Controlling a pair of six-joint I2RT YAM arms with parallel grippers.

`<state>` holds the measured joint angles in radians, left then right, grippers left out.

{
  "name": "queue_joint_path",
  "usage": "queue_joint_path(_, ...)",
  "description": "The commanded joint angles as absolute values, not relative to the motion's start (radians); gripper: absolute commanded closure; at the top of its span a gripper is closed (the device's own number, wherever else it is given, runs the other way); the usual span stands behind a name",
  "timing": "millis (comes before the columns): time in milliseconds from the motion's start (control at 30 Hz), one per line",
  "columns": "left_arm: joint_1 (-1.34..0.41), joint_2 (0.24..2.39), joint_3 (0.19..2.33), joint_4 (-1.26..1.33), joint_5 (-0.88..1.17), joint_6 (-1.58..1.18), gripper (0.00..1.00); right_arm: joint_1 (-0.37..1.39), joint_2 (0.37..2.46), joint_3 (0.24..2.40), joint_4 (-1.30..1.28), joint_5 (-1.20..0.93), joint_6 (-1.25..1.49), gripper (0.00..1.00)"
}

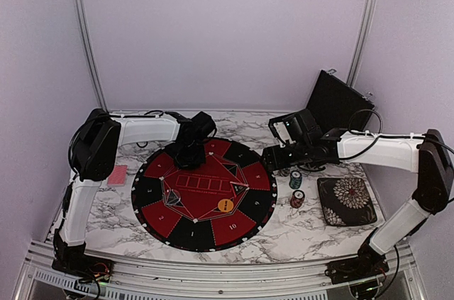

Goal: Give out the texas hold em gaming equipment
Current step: Move the pile of poker chips to the small blind area.

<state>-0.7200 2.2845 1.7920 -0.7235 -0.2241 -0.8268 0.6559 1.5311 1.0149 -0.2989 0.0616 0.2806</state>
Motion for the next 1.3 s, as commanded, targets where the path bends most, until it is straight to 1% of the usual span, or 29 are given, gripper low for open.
queue_joint_path(0, -0.769, 2.367, 1.744, -0.664, -0.022, -0.93, 0.86, 0.643, 1.505, 1.03, -0.292, 0.07, 0.285, 0.24)
queue_joint_path(467, -0.805, 2.383, 1.771, -0.646, -0.017, -0.966, 0.86, 0.643, 1.5, 1.023, -0.291, 0.071, 0.291, 0.24)
queue_joint_path(1033, -0.824, 2.459, 1.895, -0.67, -0.026, -0.945, 0.85, 0.644, 1.486, 1.011, -0.291, 0.079, 0.287, 0.24)
queue_joint_path(1267, -0.8, 2.462, 1.864, -0.674, -0.049, -0.956, 0.86, 0.642, 1.486, 1.009, -0.293, 0.08, 0.288, 0.24)
